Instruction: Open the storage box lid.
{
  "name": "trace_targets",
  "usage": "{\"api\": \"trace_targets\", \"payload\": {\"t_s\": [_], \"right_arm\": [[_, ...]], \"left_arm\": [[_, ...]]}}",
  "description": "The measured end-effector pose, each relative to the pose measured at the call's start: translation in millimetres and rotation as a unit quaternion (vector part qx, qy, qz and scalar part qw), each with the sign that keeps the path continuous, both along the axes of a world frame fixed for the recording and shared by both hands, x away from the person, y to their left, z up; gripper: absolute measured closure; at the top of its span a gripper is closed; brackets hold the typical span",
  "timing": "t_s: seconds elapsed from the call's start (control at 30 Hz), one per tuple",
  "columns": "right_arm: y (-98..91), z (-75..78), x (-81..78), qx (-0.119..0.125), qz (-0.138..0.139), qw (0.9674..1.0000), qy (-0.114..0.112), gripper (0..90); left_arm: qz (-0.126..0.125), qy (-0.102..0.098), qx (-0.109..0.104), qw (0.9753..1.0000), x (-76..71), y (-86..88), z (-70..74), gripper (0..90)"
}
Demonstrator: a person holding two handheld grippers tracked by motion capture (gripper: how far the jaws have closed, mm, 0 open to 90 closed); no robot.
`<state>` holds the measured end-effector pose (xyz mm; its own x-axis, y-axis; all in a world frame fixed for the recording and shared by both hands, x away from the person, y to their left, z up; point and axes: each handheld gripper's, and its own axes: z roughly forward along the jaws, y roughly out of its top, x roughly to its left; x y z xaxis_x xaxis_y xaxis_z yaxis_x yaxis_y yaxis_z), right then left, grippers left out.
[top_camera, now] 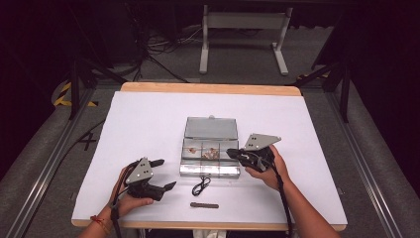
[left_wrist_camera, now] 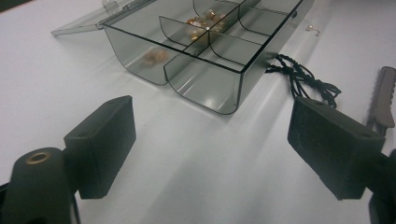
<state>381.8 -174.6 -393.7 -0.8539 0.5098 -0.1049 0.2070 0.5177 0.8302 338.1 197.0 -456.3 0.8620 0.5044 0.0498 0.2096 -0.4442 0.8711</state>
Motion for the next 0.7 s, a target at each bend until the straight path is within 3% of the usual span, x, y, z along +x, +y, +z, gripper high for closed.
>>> {"api": "trace_targets", "payload": {"t_s": [0.1,0.33,0.47,0.7], "right_arm": [[1.9,-0.7,5.6,0.003,-0.005,1.0000,0.000,86.4],[8.5,-10.9,17.6,-0.012,-0.015,0.9998,0.005,86.5],[10.9,-16.4,23.9,-0.020,-0.020,0.9996,0.007,86.5],[8.4,-22.1,31.9,-0.012,-0.033,0.9993,0.008,86.4]], "left_arm": [[-0.001,-0.002,0.000,1.0000,-0.7,-0.1,0.0,15.9],[-0.004,0.003,0.000,1.0000,-0.9,-0.9,-0.4,15.7],[-0.007,-0.003,0.004,1.0000,-1.1,-0.3,0.1,15.7],[-0.009,0.001,0.003,1.0000,-0.5,-0.9,-0.2,15.6]]}}
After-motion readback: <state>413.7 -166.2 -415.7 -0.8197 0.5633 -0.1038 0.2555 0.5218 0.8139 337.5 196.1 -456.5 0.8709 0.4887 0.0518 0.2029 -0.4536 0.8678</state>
